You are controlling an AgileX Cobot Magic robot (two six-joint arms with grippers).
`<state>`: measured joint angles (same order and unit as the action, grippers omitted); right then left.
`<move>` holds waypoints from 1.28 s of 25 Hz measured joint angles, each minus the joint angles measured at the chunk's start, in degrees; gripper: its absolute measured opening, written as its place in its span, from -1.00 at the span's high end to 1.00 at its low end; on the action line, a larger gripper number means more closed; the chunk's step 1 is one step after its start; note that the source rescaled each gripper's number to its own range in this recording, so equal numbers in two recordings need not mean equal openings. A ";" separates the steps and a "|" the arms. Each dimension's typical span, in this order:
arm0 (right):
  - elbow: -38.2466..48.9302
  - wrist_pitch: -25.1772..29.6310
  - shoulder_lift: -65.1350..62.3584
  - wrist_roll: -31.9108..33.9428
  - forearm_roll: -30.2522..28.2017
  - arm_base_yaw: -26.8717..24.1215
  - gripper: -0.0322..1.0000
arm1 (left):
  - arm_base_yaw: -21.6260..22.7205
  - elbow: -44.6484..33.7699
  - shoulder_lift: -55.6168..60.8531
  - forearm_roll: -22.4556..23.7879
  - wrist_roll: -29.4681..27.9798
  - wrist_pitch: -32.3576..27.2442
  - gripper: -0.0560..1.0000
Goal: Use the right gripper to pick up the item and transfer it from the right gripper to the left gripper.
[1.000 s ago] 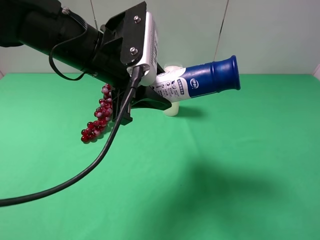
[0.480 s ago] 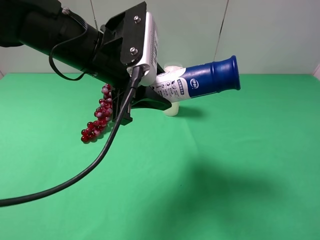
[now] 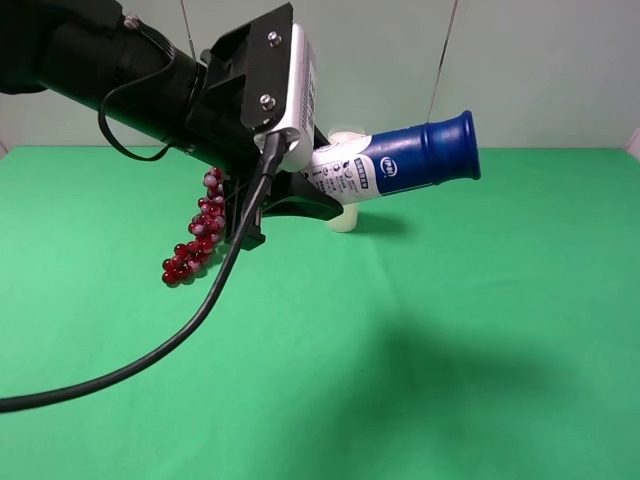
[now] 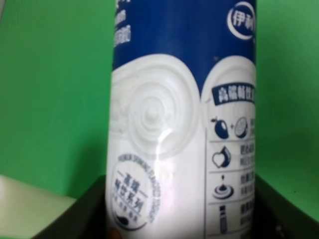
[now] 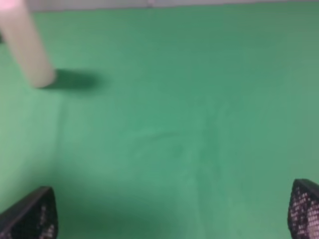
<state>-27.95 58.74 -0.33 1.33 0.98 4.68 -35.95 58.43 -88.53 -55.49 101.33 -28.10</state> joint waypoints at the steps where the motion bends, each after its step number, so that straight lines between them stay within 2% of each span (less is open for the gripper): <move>1: 0.00 0.00 0.00 0.00 0.00 -0.78 -1.00 | 0.00 0.00 0.00 0.00 -0.09 0.00 0.89; 22: 0.00 0.00 0.00 0.05 0.00 -1.35 -1.00 | 0.00 0.00 0.00 0.06 -0.51 0.11 0.89; 24: 0.00 0.00 0.00 0.05 0.00 -1.35 -1.00 | 0.00 0.00 0.33 1.12 -0.87 0.11 0.89; 28: 0.00 0.00 0.00 0.05 0.00 -1.35 -1.00 | 0.06 0.00 3.62 5.69 -7.02 2.11 0.89; 32: 0.00 0.00 0.00 0.05 0.00 -1.35 -1.00 | 1.43 0.00 8.66 11.06 -19.11 4.60 0.89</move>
<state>-27.95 58.74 -0.33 1.38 0.98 3.33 -34.51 58.43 -79.87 -44.43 82.22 -23.50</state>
